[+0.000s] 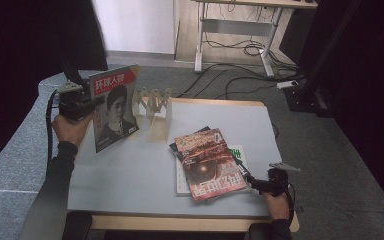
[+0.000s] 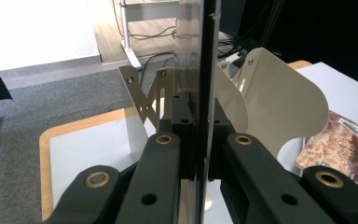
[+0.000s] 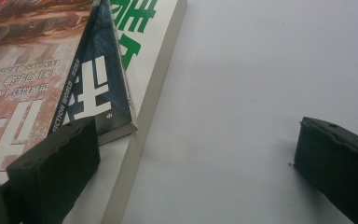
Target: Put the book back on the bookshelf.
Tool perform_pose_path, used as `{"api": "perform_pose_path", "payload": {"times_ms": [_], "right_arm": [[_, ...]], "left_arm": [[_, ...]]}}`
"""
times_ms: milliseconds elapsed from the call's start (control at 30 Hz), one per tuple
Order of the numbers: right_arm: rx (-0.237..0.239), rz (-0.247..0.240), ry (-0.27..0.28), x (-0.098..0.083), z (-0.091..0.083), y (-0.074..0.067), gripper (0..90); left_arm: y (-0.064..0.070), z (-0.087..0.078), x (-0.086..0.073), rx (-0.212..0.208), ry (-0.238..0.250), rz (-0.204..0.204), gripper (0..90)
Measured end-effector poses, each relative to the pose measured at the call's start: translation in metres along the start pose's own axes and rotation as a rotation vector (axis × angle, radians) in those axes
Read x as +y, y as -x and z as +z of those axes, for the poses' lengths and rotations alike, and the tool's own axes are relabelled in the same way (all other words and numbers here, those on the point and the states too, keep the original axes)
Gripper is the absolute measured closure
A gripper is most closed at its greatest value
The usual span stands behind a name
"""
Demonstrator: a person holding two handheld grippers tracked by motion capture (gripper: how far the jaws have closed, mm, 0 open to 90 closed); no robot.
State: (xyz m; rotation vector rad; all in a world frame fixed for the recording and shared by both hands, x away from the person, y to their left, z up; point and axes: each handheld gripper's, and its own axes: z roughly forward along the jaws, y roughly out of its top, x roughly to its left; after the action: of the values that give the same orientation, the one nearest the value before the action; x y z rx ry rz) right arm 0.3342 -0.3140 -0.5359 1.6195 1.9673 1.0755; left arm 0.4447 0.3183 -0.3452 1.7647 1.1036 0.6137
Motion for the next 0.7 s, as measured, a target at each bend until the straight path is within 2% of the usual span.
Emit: {"api": "perform_pose_path", "payload": {"times_ms": [367, 700], "right_arm": [[0.0, 0.001, -0.001, 0.0, 0.0, 0.0, 0.0], [0.002, 0.002, 0.0, 0.0, 0.0, 0.0, 0.0]], "left_arm": [[-0.002, -0.007, -0.009, -0.002, -0.022, 0.009, 86.8], [-0.006, -0.009, -0.019, 0.0, -0.016, -0.001, 86.7]]}}
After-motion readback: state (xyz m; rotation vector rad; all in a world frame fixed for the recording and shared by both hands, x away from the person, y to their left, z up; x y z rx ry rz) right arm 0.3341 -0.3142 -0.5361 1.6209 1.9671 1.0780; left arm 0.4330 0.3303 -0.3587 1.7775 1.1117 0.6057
